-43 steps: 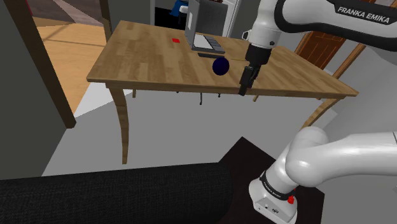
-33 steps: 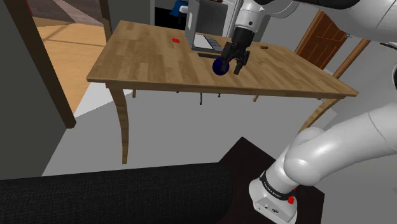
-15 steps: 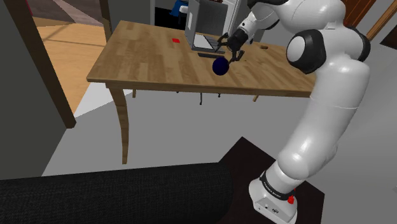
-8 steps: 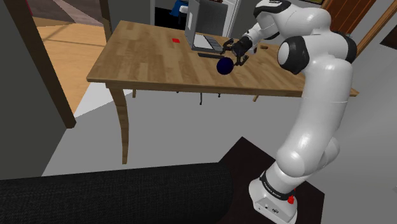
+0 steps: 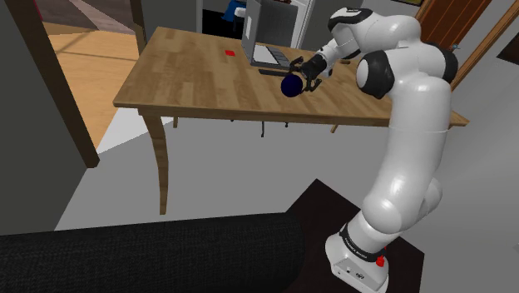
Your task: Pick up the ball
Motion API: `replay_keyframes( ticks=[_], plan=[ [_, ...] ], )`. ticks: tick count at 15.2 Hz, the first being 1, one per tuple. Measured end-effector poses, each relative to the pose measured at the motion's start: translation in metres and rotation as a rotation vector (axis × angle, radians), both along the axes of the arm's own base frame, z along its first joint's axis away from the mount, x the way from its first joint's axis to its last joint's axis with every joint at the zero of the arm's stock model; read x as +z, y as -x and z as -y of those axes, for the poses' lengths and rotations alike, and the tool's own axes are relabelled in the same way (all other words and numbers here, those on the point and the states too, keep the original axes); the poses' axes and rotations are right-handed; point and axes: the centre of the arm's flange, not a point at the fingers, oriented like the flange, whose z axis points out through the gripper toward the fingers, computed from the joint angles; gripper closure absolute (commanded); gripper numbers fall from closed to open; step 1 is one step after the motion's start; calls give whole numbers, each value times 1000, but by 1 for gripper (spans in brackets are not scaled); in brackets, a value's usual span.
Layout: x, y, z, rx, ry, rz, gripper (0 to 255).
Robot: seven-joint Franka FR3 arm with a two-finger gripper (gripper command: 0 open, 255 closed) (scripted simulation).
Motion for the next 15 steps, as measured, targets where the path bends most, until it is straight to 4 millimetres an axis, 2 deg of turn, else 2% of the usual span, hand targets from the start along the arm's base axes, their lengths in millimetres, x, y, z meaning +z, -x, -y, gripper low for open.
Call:
replay_keyframes(
  ticks=[2,4,8,11,15],
  plan=[
    [3,2,14,-13,4,15,255],
    [8,3,19,-34,34,19,255],
    [8,4,18,-40,43,24,255],
    [5,0,4,-25,34,3,255],
    [14,-7,12,-60,82,-1,255]
  ],
)
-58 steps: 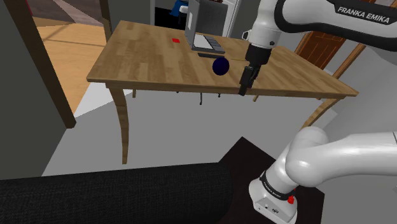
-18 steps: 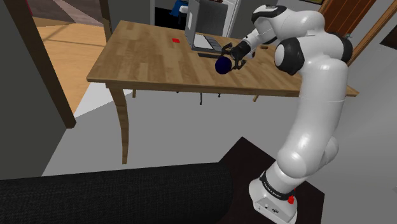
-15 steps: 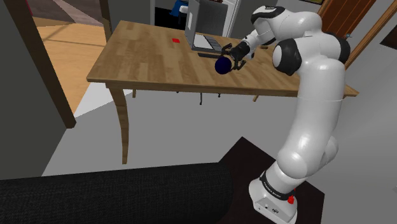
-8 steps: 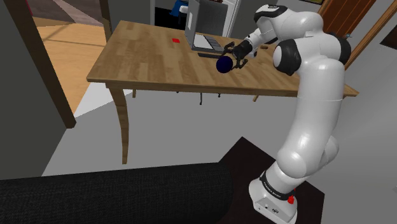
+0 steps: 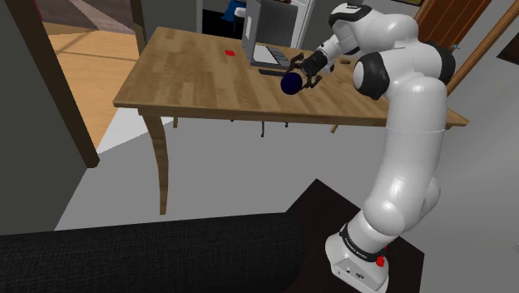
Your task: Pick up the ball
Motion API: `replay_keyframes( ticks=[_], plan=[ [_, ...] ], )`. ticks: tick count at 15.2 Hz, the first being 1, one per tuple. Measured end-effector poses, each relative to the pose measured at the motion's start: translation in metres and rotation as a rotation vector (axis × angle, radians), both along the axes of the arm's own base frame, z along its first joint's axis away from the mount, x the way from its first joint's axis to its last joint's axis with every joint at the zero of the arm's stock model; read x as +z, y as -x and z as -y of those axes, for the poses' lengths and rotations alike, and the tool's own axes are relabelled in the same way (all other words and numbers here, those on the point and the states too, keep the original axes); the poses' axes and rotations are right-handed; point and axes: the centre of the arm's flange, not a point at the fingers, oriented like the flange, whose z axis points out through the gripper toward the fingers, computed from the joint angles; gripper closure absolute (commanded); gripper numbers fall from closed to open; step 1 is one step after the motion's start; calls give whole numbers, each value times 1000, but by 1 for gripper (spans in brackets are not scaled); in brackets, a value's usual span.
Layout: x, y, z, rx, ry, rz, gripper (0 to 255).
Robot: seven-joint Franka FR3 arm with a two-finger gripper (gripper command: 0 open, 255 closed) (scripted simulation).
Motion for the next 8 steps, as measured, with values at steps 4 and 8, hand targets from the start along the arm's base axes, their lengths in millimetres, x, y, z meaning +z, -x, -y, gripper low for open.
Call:
replay_keyframes(
  ticks=[4,8],
  plan=[
    [20,-4,7,-42,45,15,255],
    [41,-3,8,-45,48,17,255]
  ],
)
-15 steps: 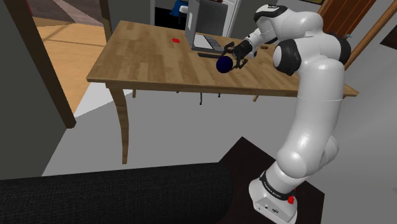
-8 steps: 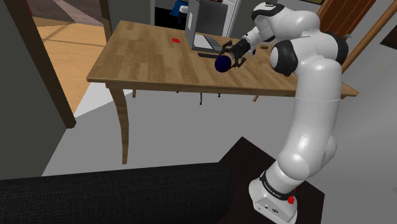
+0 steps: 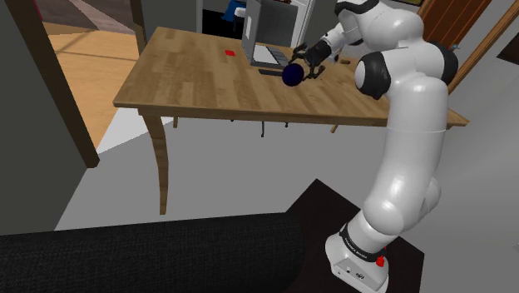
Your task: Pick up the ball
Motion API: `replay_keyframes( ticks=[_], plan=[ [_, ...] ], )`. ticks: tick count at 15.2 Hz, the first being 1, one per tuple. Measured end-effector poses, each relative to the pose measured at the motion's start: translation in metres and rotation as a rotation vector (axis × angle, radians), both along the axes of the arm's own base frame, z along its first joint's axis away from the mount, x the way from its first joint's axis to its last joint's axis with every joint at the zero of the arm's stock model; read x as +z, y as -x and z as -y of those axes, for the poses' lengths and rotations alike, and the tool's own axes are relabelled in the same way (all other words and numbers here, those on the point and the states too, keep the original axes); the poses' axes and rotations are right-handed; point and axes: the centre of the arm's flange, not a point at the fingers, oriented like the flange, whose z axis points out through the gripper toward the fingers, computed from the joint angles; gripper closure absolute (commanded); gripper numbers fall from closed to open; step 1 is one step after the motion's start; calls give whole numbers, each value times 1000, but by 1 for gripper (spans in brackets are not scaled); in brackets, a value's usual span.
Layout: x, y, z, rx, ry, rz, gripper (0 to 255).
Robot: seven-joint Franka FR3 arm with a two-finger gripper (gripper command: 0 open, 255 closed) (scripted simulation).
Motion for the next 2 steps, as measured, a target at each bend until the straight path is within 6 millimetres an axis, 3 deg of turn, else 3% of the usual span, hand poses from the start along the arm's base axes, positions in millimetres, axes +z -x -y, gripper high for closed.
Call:
replay_keyframes(
  ticks=[2],
  plan=[
    [8,0,0,0,0,0,255]
  ],
)
